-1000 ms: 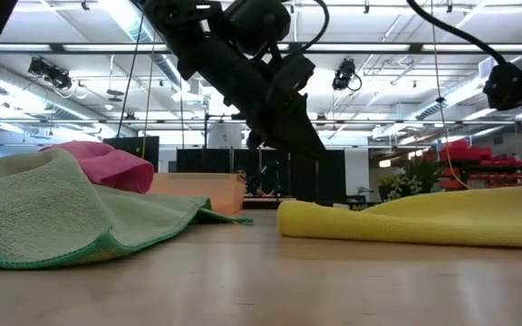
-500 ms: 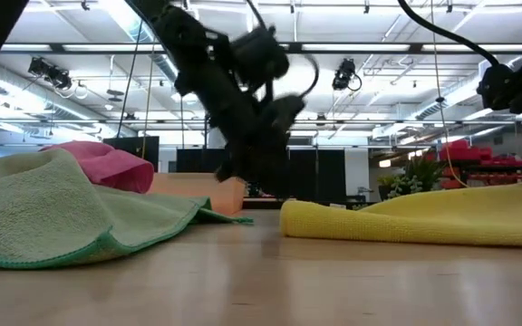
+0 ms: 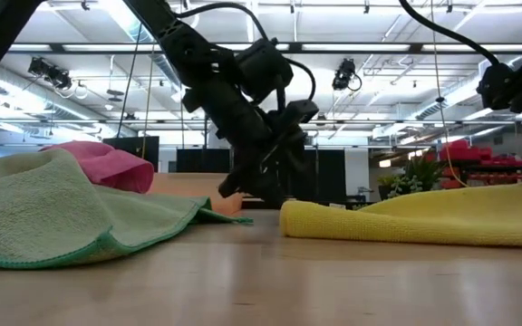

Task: Fold microfiber towels
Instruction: Fold the yellow microfiber cloth

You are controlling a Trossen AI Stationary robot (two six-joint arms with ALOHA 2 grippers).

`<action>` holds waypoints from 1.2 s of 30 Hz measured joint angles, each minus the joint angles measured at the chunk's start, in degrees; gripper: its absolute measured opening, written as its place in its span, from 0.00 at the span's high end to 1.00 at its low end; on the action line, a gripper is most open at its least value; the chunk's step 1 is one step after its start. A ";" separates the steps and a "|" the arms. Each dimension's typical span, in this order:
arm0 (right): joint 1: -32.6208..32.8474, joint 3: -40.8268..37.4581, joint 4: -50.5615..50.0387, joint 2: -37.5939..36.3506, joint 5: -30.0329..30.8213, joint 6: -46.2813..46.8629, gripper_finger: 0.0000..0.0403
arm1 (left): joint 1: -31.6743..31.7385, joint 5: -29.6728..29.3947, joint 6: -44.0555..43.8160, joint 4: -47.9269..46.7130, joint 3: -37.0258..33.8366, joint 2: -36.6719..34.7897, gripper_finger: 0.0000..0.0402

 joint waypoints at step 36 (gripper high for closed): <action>0.00 0.00 -1.08 0.00 0.00 -0.99 0.99 | -2.35 -5.25 0.00 2.79 -0.09 2.14 0.97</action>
